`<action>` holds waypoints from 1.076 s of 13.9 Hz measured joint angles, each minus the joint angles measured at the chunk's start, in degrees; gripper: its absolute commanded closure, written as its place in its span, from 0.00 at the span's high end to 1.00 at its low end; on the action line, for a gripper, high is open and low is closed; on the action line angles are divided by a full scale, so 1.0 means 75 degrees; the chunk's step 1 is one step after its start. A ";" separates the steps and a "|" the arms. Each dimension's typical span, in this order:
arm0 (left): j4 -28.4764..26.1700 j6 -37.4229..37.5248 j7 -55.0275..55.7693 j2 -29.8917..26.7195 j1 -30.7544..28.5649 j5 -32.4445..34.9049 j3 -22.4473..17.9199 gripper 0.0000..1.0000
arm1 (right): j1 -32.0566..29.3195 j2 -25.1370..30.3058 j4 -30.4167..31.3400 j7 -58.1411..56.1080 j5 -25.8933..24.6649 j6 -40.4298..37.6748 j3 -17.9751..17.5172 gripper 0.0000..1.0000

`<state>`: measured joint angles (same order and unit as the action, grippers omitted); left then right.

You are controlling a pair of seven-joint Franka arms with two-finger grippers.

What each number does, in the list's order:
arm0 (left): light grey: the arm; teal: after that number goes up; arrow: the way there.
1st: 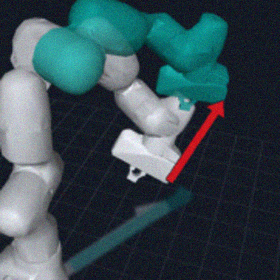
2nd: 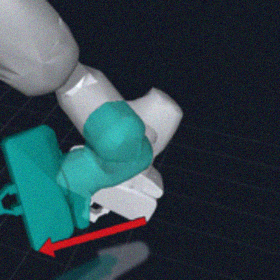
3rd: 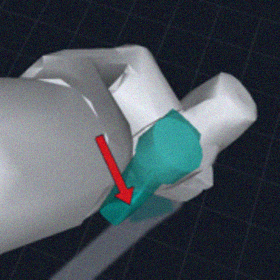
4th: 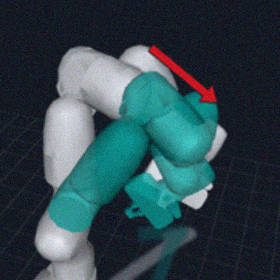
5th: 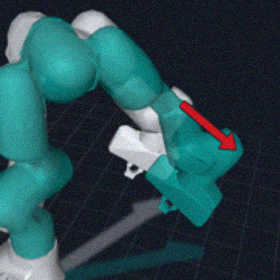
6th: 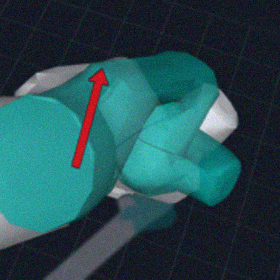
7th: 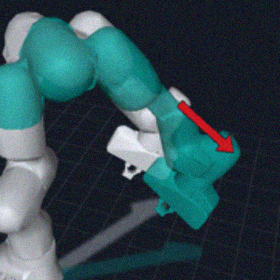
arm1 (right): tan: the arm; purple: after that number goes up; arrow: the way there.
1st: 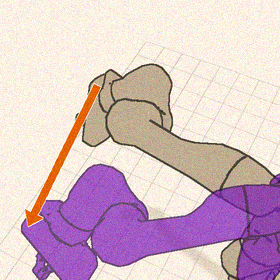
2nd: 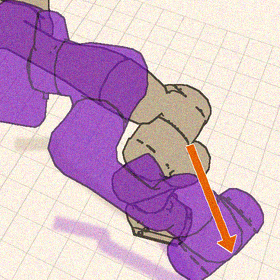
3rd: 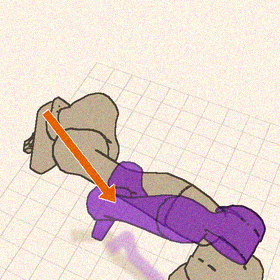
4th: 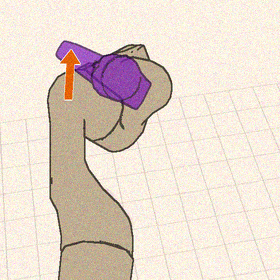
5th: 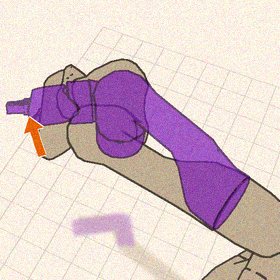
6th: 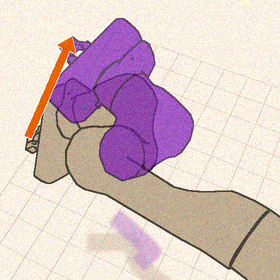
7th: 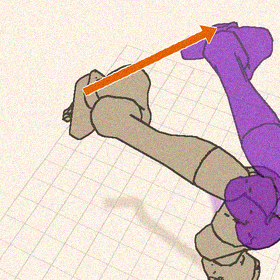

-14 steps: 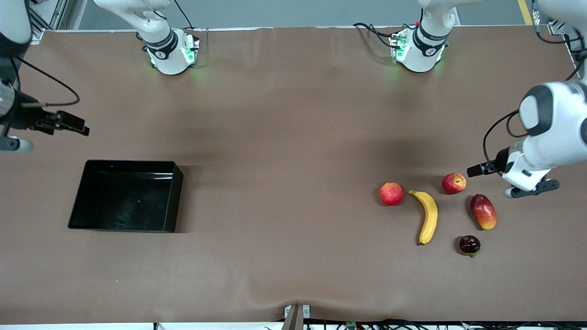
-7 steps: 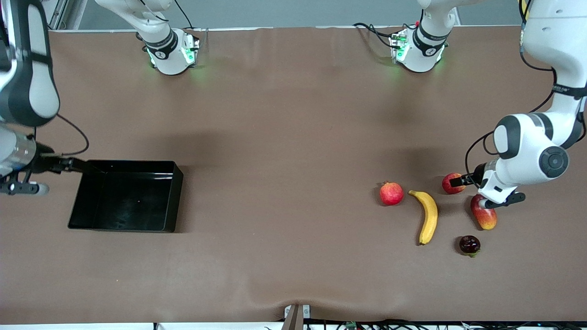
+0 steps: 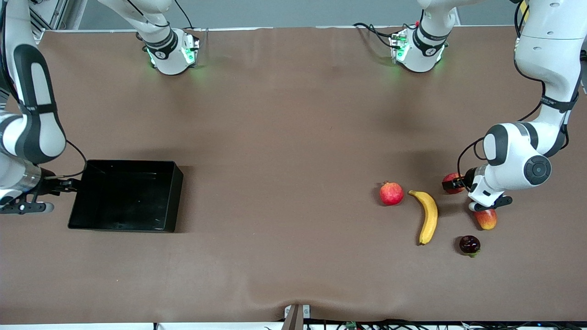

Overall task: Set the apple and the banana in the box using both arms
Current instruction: 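Grasp the apple with the left gripper while the right gripper grips the box rim, then lift the apple with the left gripper while the right gripper slides the box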

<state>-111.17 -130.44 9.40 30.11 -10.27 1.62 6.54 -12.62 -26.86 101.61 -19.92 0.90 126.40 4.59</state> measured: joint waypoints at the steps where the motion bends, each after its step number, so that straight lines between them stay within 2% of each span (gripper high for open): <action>1: 0.0036 0.0000 0.0000 -0.0004 0.0000 0.0000 0.0007 0.00 | -0.0032 -0.0153 -0.0001 -0.0013 0.0000 0.0073 0.0000 1.00; 4: 0.0178 0.0008 -0.0025 -0.0131 0.0002 0.0000 0.0049 0.00 | -0.0075 -0.0554 -0.0024 -0.0017 0.0000 0.0156 0.0003 1.00; 5: 0.0221 0.0057 -0.0025 -0.0260 0.0003 0.0000 0.0076 0.00 | -0.0106 -0.0677 -0.0046 -0.0022 0.0001 0.0164 0.0003 0.94; 6: 0.0271 0.0194 -0.0025 -0.0427 0.0010 0.0000 0.0091 0.00 | -0.0150 -0.0798 -0.0081 -0.0061 0.0003 0.0177 0.0003 0.58; 7: 0.0348 0.0434 -0.0025 -0.0616 0.0018 0.0000 0.0099 0.00 | -0.0193 -0.0889 -0.0121 -0.0115 0.0006 0.0190 0.0004 0.29; 8: 0.0442 0.0750 -0.0025 -0.0806 0.0022 0.0000 0.0113 0.00 | -0.0225 -0.0948 -0.0156 -0.0147 0.0006 0.0193 0.0004 0.05; 9: 0.0549 0.1101 -0.0025 -0.0995 0.0026 0.0000 0.0153 0.00 | -0.0243 -0.0973 -0.0189 -0.0161 0.0008 0.0193 0.0004 0.00; 12: 0.0992 0.2147 -0.0005 -0.1428 0.0041 0.0000 0.0409 0.00 | -0.0246 -0.0977 -0.0246 -0.0162 0.0048 0.0192 -0.0003 0.00; 15: 0.1692 0.3020 0.0004 -0.1545 0.0051 0.0000 0.0620 0.00 | -0.0240 -0.0978 -0.0293 -0.0161 0.0097 0.0184 -0.0043 0.00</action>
<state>-98.49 -107.79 9.43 18.52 -9.89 1.62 11.19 -14.42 -34.19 99.42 -21.13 1.63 127.78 4.27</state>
